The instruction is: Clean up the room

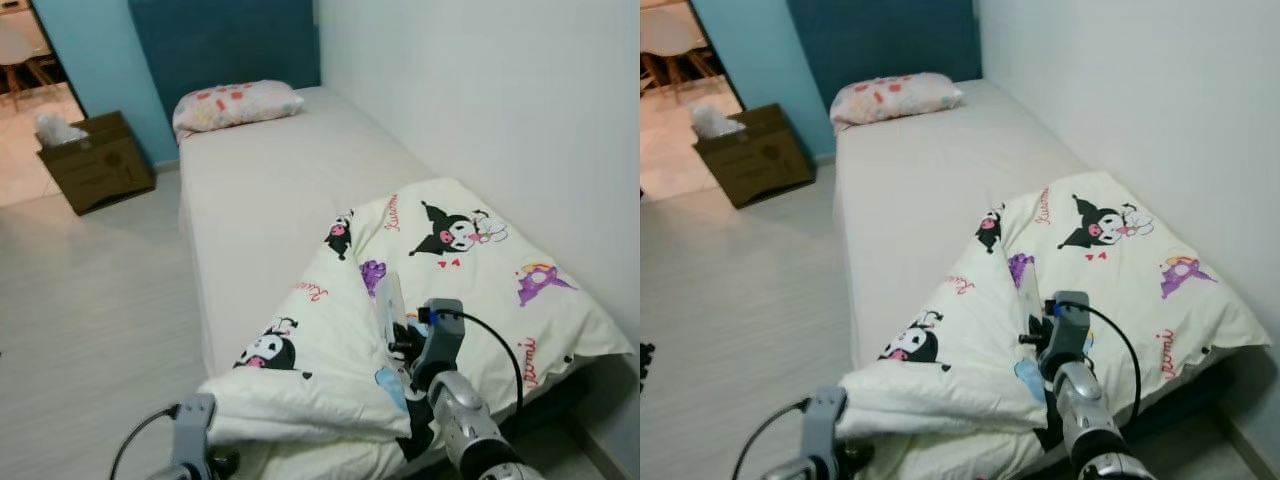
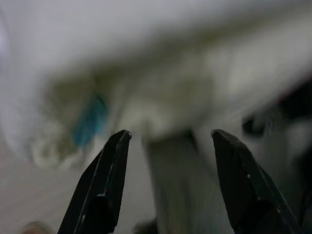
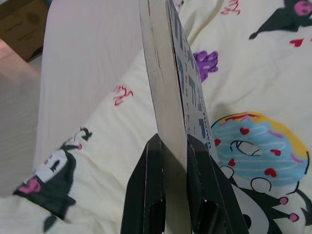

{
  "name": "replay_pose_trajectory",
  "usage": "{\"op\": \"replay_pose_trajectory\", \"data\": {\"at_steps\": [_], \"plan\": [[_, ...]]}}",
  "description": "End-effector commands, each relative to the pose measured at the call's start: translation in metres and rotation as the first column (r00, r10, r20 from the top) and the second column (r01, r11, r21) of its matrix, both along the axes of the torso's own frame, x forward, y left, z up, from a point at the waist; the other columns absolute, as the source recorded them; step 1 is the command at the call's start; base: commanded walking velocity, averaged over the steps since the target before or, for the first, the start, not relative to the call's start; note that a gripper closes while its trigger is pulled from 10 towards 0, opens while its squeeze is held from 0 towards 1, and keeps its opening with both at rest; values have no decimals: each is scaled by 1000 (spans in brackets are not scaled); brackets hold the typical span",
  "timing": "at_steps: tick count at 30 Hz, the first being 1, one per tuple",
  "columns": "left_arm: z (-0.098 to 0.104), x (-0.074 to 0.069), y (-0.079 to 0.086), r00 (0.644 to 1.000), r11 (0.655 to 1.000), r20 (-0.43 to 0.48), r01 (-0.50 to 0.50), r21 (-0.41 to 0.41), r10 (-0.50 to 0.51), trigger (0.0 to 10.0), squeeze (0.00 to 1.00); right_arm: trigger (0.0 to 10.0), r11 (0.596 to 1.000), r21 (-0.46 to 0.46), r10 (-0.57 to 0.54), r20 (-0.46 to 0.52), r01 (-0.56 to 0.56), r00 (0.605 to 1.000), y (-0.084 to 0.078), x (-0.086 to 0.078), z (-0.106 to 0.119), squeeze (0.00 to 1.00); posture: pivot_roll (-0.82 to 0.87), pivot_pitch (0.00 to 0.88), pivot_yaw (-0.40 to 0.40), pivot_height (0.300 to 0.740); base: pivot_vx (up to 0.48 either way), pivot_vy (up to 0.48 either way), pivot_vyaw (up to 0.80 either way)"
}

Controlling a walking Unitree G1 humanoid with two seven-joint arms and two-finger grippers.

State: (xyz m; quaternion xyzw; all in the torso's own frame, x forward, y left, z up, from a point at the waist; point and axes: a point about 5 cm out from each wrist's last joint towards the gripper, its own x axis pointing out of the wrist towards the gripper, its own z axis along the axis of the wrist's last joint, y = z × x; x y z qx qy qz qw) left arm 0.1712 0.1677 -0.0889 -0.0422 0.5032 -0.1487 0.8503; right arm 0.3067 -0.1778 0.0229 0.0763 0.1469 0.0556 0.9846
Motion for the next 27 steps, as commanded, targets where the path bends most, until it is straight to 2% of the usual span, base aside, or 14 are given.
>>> {"op": "replay_pose_trajectory", "data": {"at_steps": [1, 3, 4, 5, 7, 9, 10, 14, 16, 18, 19, 20, 21, 27], "plan": [[-10, -25, 3, 992, 996, -97, 83, 31, -80, 10000, 0, 0, 1000, -1, -2, -7, 2, 1000, 2, 0, -1, 0, -26, 0, 57, 703, 0, 0, 0], [-10, -25, 3, 992, 996, -97, 83, 31, -80, 10000, 0, 0, 1000, -1, -2, -7, 2, 1000, 2, 0, -1, 0, -26, 0, 57, 703, 0, 0, 0], [-13, -35, 6, 988, 995, -132, 90, 43, -83, 10000, 0, 0, 1000, -7, -8, -30, 7, 1000, 2, -3, -6, 0, -25, 0, 54, 708, 0, 0, 0], [-13, -35, 6, 988, 995, -132, 90, 43, -83, 10000, 0, 0, 1000, -7, -8, -30, 7, 1000, 2, -3, -6, 0, -25, 0, 54, 708, 0, 0, 0], [-17, -48, 16, 981, 992, -181, 85, 92, -67, 10000, 0, 0, 1000, -26, -14, -93, 12, 996, 2, -14, -19, 0, -26, 0, 52, 718, 0, 0, 0], [-18, -51, 20, 979, 990, -194, 82, 113, -59, 10000, 0, 0, 999, -32, -17, -128, 13, 992, 2, -19, -25, 0, -28, 0, 53, 722, 0, 0, 0], [-17, -51, 24, 980, 987, -192, 84, 134, -57, 10000, 0, 10000, 999, -39, -11, -175, 4, 985, 5, -26, -33, 0, -26, 0, 51, 727, -480, 0, 0], [-16, -48, 27, 982, 985, -177, 86, 147, -59, 10000, 0, 10000, 1000, -28, -2, -197, -3, 980, 8, -30, -38, 0, -24, 0, 52, 727, -478, 0, 0], [-15, -44, 30, 987, 983, -157, 73, 168, -46, 10000, 0, 10000, 1000, -12, 6, -203, -9, 979, 12, -33, -41, 0, -24, 0, 52, 727, 0, 0, 0], [-14, -41, 32, 986, 972, -141, 115, 203, -87, 10000, 0, 10000, 1000, 13, 31, -198, -29, 980, 17, -35, -42, 0, -26, 0, 54, 727, 0, 0, 0], [-13, -39, 35, 983, 957, -138, 155, 247, -124, 10000, 0, 10000, 999, 3, 48, -204, -48, 978, 19, -36, -43, 0, -26, 0, 54, 727, 0, 0, 650], [-13, -39, 35, 983, 957, -138, 155, 247, -124, 10000, 0, 10000, 999, 3, 48, -204, -48, 978, 19, -36, -43, 0, -26, 0, 54, 727, 0, 0, 650], [-13, -38, 37, 981, 946, -141, 169, 276, -134, 10000, 0, 10000, 998, 4, 66, -202, -66, 977, 22, -37, -44, 0, -27, 0, 54, 727, 0, -472, 744], [-12, -35, 35, 985, 953, -132, 146, 267, -114, 10000, 0, 10000, 998, 3, 54, -204, -55, 978, 23, -36, -44, 0, -25, 0, 50, 727, 0, -456, 738]]}}
